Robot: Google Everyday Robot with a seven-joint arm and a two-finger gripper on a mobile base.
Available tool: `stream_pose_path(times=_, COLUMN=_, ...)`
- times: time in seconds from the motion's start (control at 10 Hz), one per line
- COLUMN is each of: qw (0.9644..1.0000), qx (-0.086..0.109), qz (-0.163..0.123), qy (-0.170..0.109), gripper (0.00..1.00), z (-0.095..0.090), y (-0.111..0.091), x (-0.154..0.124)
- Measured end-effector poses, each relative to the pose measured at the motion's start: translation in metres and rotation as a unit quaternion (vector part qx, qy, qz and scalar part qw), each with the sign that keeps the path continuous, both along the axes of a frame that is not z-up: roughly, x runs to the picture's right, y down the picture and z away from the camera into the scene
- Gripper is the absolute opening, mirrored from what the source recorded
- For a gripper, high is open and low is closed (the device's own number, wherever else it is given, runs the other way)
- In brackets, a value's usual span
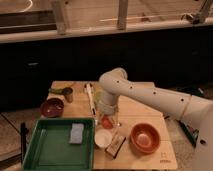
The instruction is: Place apple in paper cup
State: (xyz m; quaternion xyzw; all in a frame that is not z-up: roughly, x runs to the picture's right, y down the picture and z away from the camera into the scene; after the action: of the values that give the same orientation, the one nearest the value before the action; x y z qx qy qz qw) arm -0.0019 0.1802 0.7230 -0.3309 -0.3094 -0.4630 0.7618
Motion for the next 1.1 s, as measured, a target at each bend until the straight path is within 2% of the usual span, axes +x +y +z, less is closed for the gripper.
stream_pose_path(times=0.3, qw=0.9999, qx=-0.001, qz=-0.007, qy=-0.011, gripper=0.10, z=0.000, y=-0.001, x=-0.009)
stream_pose_path(times=0.5, qw=0.9995, qx=-0.006, qz=-0.023, qy=-0.019, gripper=0.10, z=-0.004, y=0.007, x=-0.017)
stream_pose_path(times=0.7, qw=0.9990, qx=-0.010, qz=-0.035, qy=-0.025, gripper=0.02, z=-0.016, y=0.021, x=-0.029)
stream_pose_path(times=0.9, qw=0.9994, qx=-0.002, qz=-0.029, qy=-0.019, gripper=0.00, z=-0.018, y=0.016, x=-0.026)
stream_pose_path(times=1.1, qw=0.9996, qx=0.008, qz=-0.024, qy=-0.010, gripper=0.00, z=-0.012, y=0.001, x=-0.017)
